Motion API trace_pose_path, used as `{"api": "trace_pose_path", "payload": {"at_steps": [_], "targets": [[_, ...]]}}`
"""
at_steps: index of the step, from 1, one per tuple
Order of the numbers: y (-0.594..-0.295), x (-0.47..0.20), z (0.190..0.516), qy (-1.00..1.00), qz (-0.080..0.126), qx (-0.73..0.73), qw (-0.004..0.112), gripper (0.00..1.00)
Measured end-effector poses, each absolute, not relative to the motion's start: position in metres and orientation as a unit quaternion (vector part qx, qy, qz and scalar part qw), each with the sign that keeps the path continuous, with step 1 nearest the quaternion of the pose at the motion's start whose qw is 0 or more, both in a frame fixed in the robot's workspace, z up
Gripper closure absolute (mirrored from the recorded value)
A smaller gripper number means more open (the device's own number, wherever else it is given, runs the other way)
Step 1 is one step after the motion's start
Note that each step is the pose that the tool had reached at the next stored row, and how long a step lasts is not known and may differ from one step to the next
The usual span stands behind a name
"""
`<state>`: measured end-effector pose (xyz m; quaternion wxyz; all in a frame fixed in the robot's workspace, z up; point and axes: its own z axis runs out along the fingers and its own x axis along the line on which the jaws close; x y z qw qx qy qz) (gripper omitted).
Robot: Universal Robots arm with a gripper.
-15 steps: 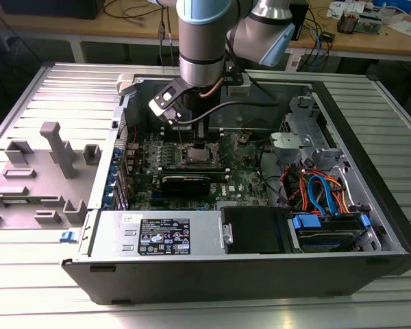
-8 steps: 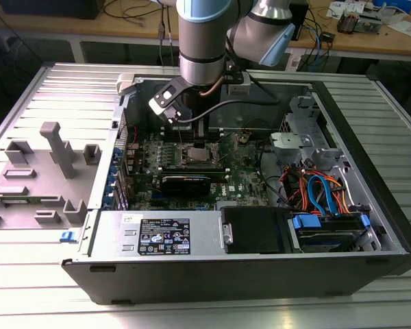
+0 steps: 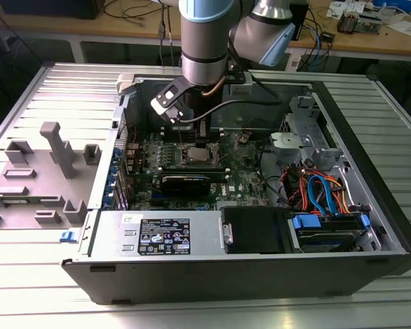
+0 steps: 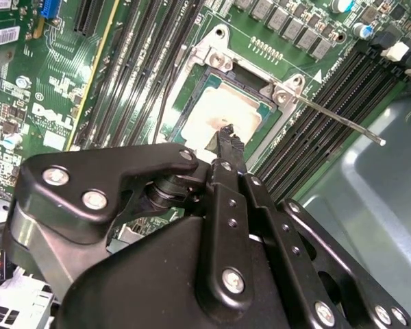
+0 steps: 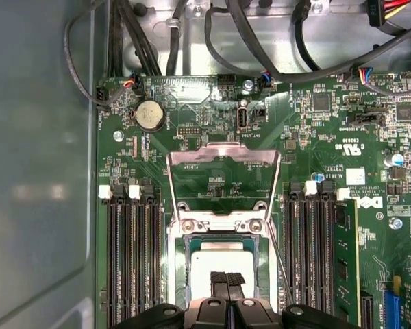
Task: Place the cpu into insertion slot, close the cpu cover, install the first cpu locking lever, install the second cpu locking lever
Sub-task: 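Close the cpu cover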
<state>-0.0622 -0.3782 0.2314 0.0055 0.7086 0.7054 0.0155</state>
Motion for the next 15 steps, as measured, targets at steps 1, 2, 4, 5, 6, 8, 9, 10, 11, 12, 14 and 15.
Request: {"api": "trace_pose_path", "payload": {"at_steps": [1,2,4,5,6,8,9,10,11,12,14,15], "targets": [[-0.3781,-0.0621,0.2315,0.705,0.016,0.709,0.005,0.89],[-0.3781,-0.0621,0.2319,0.705,0.016,0.709,0.005,0.89],[-0.3782,-0.0621,0.2330,0.705,0.016,0.709,0.005,0.89],[-0.3782,-0.0621,0.2337,0.705,0.016,0.709,0.005,0.89],[-0.3782,-0.0621,0.2343,0.705,0.016,0.709,0.005,0.89],[-0.3782,-0.0618,0.2345,0.705,0.016,0.709,0.005,0.89],[-0.3782,-0.0607,0.2347,0.705,0.016,0.709,0.005,0.89],[-0.3782,-0.0596,0.2347,0.705,0.016,0.709,0.005,0.89],[-0.3782,-0.0586,0.2346,0.705,0.016,0.709,0.005,0.89],[-0.3782,-0.0579,0.2346,0.705,0.016,0.709,0.005,0.89],[-0.3781,-0.0575,0.2348,0.705,0.016,0.709,0.005,0.89],[-0.3781,-0.0573,0.2353,0.705,0.016,0.709,0.005,0.89]]}}
